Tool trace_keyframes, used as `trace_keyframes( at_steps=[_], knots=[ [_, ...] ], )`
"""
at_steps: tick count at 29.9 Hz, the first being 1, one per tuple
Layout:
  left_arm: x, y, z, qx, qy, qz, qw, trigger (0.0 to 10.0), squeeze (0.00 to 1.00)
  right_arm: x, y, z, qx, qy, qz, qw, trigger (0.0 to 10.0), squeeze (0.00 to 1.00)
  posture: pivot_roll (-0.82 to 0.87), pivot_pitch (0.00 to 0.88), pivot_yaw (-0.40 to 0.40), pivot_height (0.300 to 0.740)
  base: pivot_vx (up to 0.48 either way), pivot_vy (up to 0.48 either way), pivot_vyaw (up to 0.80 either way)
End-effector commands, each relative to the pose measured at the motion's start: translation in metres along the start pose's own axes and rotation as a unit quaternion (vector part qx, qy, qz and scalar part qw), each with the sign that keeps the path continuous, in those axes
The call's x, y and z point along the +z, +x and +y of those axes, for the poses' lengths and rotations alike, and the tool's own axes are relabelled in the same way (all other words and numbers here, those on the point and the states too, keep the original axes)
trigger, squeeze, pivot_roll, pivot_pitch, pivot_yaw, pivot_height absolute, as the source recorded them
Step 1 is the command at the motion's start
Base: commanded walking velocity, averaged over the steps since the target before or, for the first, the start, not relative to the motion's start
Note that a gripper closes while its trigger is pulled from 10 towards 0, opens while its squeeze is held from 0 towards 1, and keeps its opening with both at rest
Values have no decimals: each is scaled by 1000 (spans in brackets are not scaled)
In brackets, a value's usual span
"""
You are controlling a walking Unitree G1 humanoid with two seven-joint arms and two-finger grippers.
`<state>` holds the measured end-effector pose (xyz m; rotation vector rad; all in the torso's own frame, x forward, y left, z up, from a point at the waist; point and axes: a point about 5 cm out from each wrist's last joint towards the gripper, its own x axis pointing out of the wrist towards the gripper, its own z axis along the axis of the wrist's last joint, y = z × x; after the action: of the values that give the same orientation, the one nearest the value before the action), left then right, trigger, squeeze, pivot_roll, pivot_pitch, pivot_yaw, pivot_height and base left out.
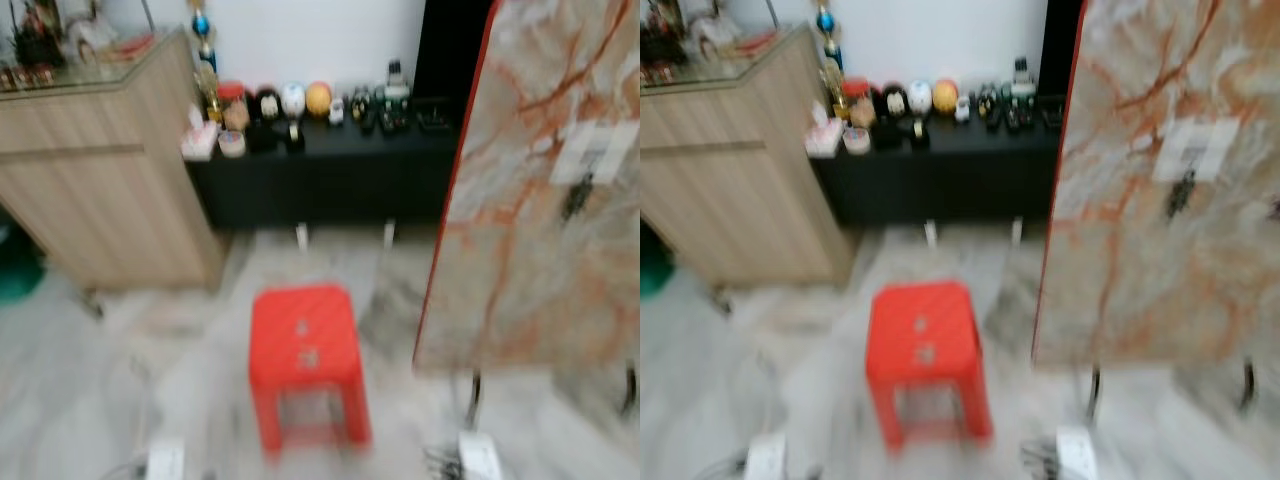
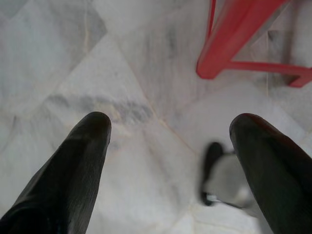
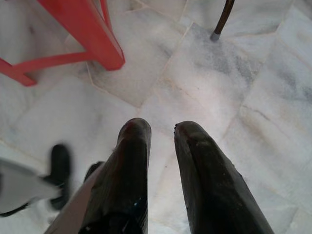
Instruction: Hang keys on a hook
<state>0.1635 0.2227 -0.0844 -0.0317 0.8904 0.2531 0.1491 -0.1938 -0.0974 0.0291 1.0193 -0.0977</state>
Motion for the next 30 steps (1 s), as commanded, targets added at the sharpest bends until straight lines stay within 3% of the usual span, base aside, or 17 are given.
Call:
trace_keyframes(
  at_steps=[1,17,30],
  knots=[
    [2,0,8,11,5,-3,1000,10000,0,7,2,8,10,1,-11,1000,10000,0,34,18,17,740,0,480,0],
    [4,0,9,12,3,-13,1000,10000,0,7,2,8,11,2,-11,1000,10000,0,37,30,18,740,0,457,0],
    [7,0,8,10,5,-21,1000,10000,0,6,1,8,12,0,-11,1000,10000,0,40,29,18,740,0,0,0]
  ],
)
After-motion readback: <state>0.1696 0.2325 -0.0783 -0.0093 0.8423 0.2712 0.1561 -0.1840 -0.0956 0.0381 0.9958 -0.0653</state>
